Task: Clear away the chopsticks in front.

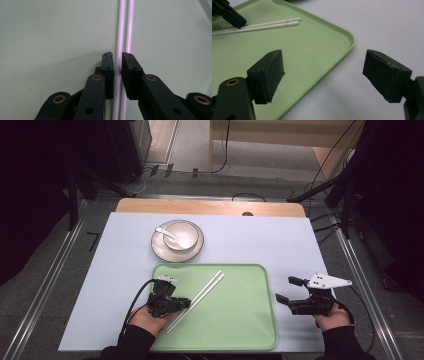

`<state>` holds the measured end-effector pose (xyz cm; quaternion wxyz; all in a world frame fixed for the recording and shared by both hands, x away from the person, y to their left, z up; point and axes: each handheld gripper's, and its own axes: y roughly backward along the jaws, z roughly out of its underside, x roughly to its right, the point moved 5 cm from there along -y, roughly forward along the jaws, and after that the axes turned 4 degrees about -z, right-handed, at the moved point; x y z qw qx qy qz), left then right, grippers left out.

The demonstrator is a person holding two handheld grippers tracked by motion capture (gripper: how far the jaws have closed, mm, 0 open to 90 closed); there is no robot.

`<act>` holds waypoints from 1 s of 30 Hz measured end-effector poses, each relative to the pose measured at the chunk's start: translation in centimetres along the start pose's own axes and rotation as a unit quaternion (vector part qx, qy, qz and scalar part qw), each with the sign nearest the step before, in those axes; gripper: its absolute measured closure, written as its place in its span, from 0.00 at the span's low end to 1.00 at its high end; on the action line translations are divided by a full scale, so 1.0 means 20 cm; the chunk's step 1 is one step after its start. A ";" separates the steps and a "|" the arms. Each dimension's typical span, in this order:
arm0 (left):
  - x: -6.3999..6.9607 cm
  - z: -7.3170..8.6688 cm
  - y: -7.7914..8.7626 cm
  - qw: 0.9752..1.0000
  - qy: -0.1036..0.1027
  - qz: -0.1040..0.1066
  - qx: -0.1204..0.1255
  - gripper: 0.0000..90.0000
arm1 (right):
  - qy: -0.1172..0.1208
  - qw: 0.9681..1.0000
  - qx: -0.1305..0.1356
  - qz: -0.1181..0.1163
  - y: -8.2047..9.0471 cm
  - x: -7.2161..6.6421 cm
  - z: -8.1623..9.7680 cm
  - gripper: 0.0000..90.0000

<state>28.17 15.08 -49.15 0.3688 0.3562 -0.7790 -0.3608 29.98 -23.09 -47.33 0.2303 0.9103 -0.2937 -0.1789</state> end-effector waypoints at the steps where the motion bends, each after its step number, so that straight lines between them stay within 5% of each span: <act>1: 0.01 0.00 0.00 1.000 0.000 0.001 0.000 0.87 | -0.001 1.000 0.000 0.001 0.00 0.00 0.00 0.20; 10: -0.01 -0.01 0.04 1.000 0.001 0.027 0.001 0.65 | 0.000 1.000 0.001 -0.001 0.00 0.00 0.00 0.20; 14: -0.03 -0.03 0.12 0.999 -0.024 0.034 0.028 0.51 | 0.000 1.000 0.002 -0.002 0.00 0.00 0.00 0.20; 19: -0.11 -0.04 0.25 0.997 -0.024 0.044 0.059 0.41 | -0.001 1.000 0.003 -0.004 0.00 0.00 0.00 0.20; 30: -0.30 0.06 0.50 0.991 -0.073 0.007 0.112 0.34 | 0.000 1.000 0.005 -0.010 0.00 -0.01 0.00 0.20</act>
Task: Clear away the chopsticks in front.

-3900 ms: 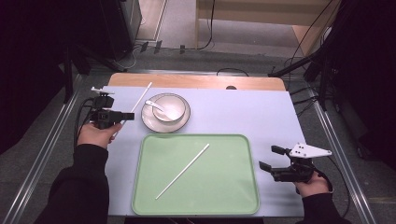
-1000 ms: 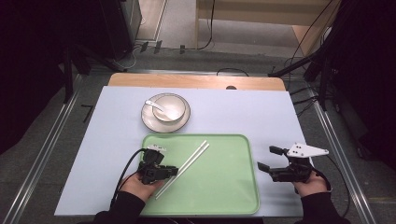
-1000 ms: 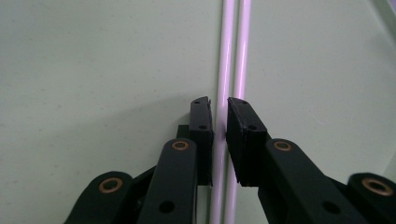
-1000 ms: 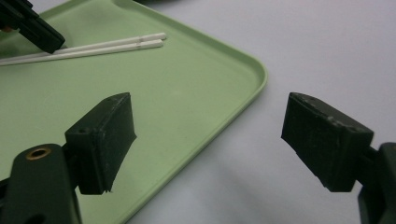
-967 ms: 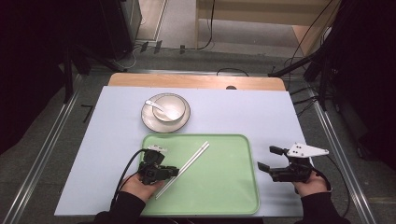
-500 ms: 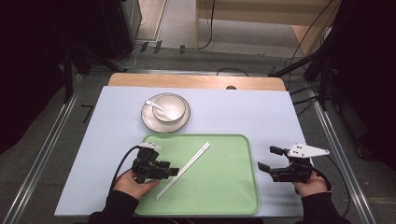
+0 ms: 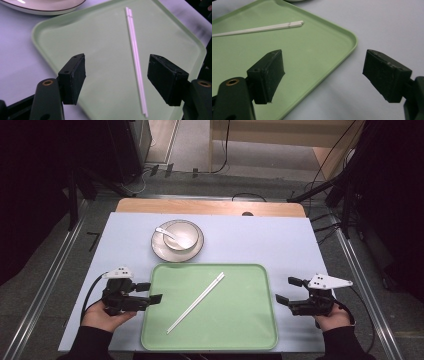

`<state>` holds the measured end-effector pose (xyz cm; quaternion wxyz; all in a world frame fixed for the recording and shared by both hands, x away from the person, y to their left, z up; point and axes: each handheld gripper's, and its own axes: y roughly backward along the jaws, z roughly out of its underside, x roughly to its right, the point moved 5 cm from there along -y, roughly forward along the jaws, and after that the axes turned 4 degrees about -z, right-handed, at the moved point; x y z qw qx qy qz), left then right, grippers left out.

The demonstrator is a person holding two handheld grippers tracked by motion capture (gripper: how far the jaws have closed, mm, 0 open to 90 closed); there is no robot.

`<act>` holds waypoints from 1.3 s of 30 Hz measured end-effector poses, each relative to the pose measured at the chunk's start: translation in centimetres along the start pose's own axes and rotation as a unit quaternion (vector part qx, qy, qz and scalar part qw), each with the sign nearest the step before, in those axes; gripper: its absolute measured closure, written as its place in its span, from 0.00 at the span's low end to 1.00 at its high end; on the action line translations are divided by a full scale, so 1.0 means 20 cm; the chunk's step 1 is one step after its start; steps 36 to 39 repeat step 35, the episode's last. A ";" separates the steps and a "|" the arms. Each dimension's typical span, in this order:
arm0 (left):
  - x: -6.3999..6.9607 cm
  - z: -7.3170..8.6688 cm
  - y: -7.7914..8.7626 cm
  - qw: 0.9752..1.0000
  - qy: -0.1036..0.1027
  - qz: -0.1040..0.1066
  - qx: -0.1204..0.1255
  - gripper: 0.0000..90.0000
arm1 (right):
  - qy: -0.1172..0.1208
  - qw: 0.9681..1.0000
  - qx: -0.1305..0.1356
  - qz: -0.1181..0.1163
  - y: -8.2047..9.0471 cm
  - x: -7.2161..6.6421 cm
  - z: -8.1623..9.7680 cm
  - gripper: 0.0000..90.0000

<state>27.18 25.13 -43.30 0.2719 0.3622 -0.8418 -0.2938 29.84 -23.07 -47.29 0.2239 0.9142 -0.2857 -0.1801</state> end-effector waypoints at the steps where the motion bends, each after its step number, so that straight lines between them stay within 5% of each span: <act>1: -0.01 0.01 0.02 1.000 -0.003 -0.007 0.002 0.33 | -0.001 1.000 0.002 -0.002 0.00 0.00 0.00 0.20; 5: -0.09 0.05 0.10 0.999 -0.005 -0.033 0.017 0.33 | 0.000 1.000 0.003 -0.004 0.00 0.00 0.00 0.20; 12: -0.16 0.09 0.17 0.999 -0.005 -0.028 0.041 0.34 | 0.002 1.000 0.004 -0.007 0.00 0.00 0.00 0.20; 18: -0.26 0.14 0.25 0.996 -0.001 -0.060 0.073 0.32 | 0.005 1.000 0.021 -0.020 0.01 -0.01 -0.01 0.20; 24: -0.31 0.17 0.26 0.992 -0.009 -0.085 0.088 0.30 | 0.004 1.000 0.020 -0.020 0.01 -0.01 -0.01 0.20; 39: -0.33 0.17 0.24 0.992 -0.003 -0.091 0.089 0.26 | 0.002 1.000 0.019 -0.018 0.01 -0.01 -0.01 0.20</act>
